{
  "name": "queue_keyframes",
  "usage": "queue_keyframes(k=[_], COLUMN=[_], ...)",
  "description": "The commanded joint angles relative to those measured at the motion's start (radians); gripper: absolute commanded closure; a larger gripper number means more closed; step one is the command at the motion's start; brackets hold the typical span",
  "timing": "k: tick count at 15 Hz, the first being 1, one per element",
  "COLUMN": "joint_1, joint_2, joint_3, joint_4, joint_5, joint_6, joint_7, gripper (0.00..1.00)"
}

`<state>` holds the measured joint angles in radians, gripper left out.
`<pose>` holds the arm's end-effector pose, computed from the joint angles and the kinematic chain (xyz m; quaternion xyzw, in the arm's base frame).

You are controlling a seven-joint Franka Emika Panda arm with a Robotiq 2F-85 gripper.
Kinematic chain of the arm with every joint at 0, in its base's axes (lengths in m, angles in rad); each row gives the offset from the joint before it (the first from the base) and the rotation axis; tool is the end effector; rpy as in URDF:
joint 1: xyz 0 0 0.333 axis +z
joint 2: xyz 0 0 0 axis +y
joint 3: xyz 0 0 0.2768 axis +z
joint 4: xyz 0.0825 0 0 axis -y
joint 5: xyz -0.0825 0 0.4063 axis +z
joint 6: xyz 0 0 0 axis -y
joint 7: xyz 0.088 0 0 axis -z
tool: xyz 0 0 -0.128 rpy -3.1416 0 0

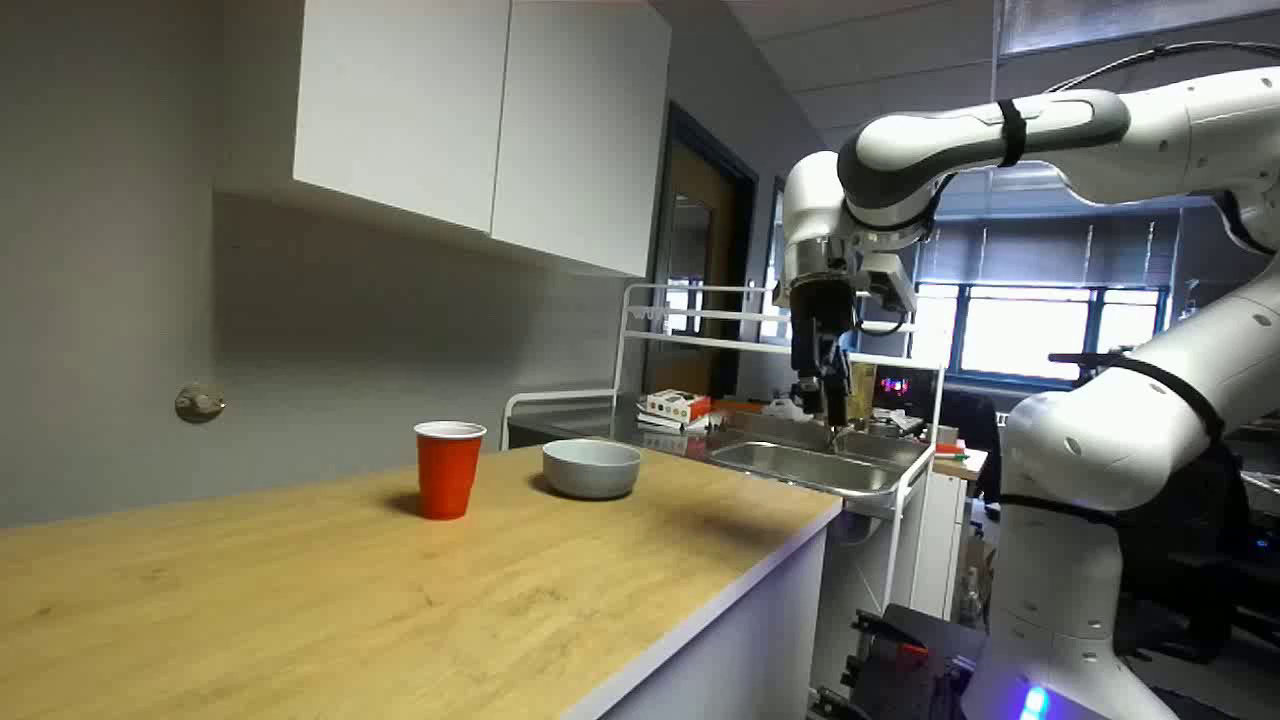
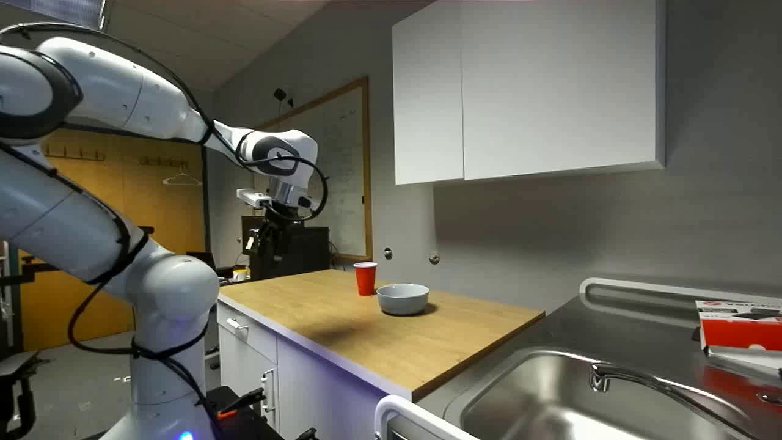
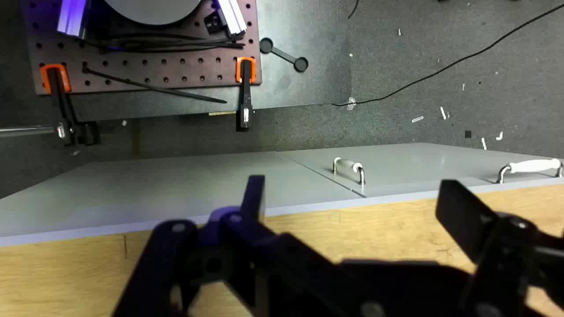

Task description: Pour the contents of the orange cup into the grey bowl

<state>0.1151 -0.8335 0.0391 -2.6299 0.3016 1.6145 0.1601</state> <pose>0.3208 0.0858 0.4321 -0.9864 0.0307 0.1089 0.1196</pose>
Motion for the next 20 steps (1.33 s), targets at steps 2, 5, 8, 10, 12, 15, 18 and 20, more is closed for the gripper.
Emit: queue_keyframes(k=[2, 5, 8, 10, 12, 15, 18, 20], joint_1=[-0.028, -0.028, -0.028, -0.028, -0.028, -0.032, -0.035, -0.028], joint_2=[0.000, 0.000, 0.000, 0.000, 0.000, 0.016, 0.067, 0.102], joint_3=[0.021, 0.021, 0.021, 0.021, 0.021, 0.023, 0.047, 0.072], joint_4=[0.003, 0.003, 0.003, 0.003, 0.003, 0.015, 0.051, 0.074], joint_5=[0.012, 0.012, 0.012, 0.012, 0.012, 0.014, 0.024, 0.040], joint_6=[-0.007, -0.006, -0.006, -0.006, -0.006, -0.006, 0.008, 0.042], joint_7=[-0.016, -0.016, -0.016, -0.016, -0.016, -0.007, 0.011, 0.020], gripper=[0.00, 0.00, 0.00, 0.00, 0.00, 0.00, 0.00, 0.00])
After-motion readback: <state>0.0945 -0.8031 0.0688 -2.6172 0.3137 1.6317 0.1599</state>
